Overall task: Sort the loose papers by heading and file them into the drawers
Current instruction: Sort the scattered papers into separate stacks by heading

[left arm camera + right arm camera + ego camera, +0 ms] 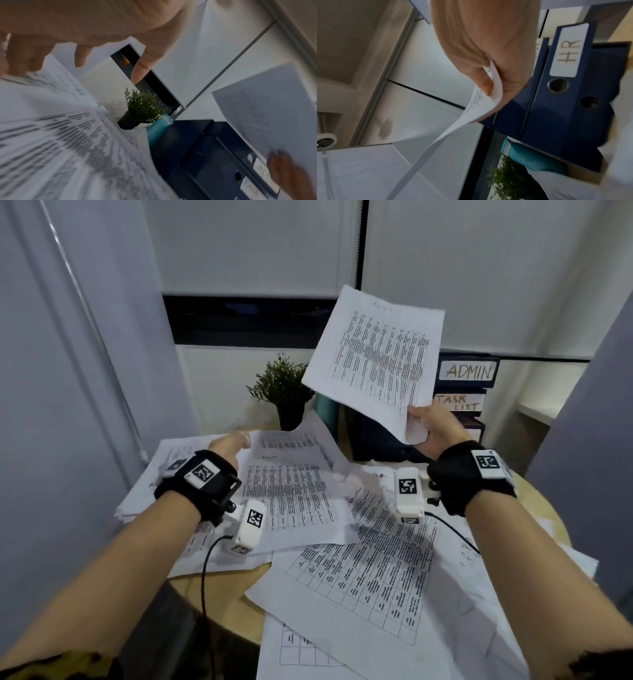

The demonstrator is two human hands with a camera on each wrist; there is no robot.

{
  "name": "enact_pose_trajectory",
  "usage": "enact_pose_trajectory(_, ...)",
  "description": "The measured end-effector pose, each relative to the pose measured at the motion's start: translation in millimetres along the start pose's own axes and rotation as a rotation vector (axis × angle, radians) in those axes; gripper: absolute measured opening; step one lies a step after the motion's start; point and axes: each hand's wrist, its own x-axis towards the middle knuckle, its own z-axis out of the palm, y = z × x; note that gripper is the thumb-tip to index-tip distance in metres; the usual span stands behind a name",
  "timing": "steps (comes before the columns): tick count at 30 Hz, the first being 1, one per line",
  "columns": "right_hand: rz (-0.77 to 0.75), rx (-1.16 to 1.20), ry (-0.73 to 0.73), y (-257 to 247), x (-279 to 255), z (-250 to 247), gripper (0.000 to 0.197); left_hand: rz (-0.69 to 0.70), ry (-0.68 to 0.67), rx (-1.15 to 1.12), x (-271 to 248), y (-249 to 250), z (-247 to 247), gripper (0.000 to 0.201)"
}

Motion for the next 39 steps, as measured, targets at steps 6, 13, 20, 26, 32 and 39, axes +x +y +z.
enact_pose_trajectory(6, 0.036, 0.027, 0.001, 33, 8, 15, 0.042, -0.17, -0.157, 0.159, -4, -9, 1, 0.052)
enact_pose_trajectory(13, 0.027, 0.035, 0.034, 37, 15, 10, 0.048, -0.214, -0.425, 0.355, -30, -3, 7, 0.015)
enact_pose_trajectory(20, -0.042, 0.119, 0.037, 39, 11, 17, 0.043, -0.159, -0.358, 0.114, -12, -7, 33, 0.013)
enact_pose_trajectory(26, -0.075, 0.026, 0.134, 52, 19, 18, 0.036, -0.131, -0.297, -0.073, -4, -10, 43, 0.027)
enact_pose_trajectory(32, -0.08, 0.116, 0.122, 56, 16, 11, 0.037, -0.007, -0.069, -0.147, 42, 1, 33, 0.061)
enact_pose_trajectory(39, -0.084, 0.075, 0.127, 60, 14, 8, 0.032, -0.092, -0.092, -0.331, 57, 5, 34, 0.021)
